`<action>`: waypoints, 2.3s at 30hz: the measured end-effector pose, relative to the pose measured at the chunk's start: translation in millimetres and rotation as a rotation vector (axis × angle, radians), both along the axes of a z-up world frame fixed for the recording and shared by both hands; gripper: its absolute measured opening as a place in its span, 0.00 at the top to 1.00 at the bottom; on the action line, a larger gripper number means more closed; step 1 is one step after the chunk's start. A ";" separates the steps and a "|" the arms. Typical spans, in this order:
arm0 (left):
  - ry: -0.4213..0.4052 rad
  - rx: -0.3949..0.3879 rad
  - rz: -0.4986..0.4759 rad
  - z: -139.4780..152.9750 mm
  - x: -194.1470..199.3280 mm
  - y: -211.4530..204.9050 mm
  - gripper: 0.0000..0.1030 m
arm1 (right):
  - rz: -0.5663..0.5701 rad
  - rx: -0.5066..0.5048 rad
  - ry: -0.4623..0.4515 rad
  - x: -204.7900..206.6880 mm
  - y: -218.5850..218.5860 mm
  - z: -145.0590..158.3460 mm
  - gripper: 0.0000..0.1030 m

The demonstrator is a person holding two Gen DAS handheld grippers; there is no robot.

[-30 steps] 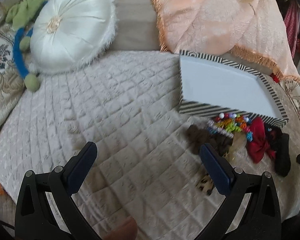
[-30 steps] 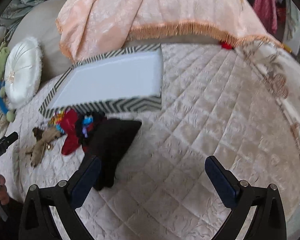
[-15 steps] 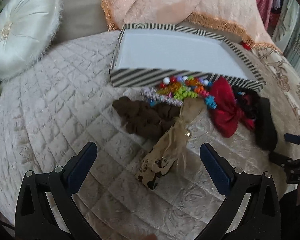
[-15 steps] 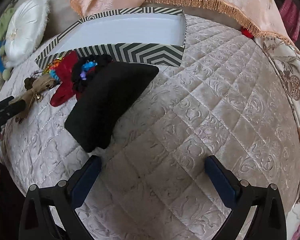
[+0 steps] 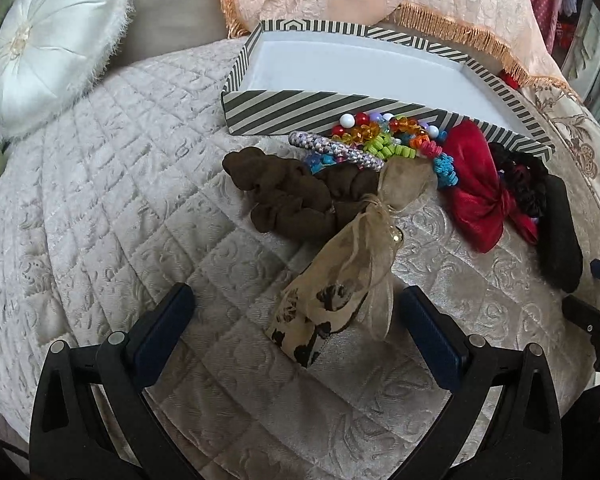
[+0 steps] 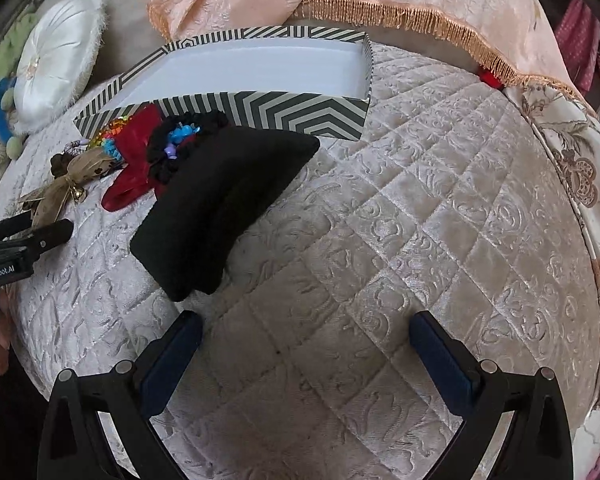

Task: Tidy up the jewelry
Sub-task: 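Reach the left gripper to the leopard-print bow scrunchie and grasp it, then grasp the black velvet clip with the right gripper while the left lifts the leopard bow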

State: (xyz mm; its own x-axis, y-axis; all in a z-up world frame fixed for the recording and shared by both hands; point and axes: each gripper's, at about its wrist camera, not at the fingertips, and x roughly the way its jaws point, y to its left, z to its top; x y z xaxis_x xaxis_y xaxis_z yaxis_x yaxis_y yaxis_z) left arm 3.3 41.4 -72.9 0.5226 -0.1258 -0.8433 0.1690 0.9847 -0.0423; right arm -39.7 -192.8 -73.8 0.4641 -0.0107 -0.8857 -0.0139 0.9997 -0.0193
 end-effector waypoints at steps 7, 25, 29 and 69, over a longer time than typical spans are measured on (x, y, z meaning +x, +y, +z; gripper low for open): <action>-0.035 -0.066 0.014 18.4 -1.0 16.9 0.00 | 0.018 -0.011 0.022 1.7 1.2 -0.2 0.00; -0.032 -0.122 -0.110 27.7 1.3 19.9 0.92 | 0.000 0.105 0.012 5.0 -16.6 14.1 0.00; -0.053 -0.151 -0.126 40.1 -10.6 24.1 0.92 | -0.021 0.121 -0.027 7.0 -23.9 22.8 0.00; -0.222 -0.226 -0.041 84.9 -33.9 43.5 0.87 | 0.087 0.343 -0.247 0.6 -11.2 64.0 0.72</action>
State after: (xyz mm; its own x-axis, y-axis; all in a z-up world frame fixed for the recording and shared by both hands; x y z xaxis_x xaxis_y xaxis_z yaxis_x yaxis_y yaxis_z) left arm -30.6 84.9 12.1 0.6810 -0.3218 -0.6578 0.2381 0.9468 -0.2166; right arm -39.1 -204.0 -9.8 0.6488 0.3135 -0.6934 -0.1346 0.9441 0.3010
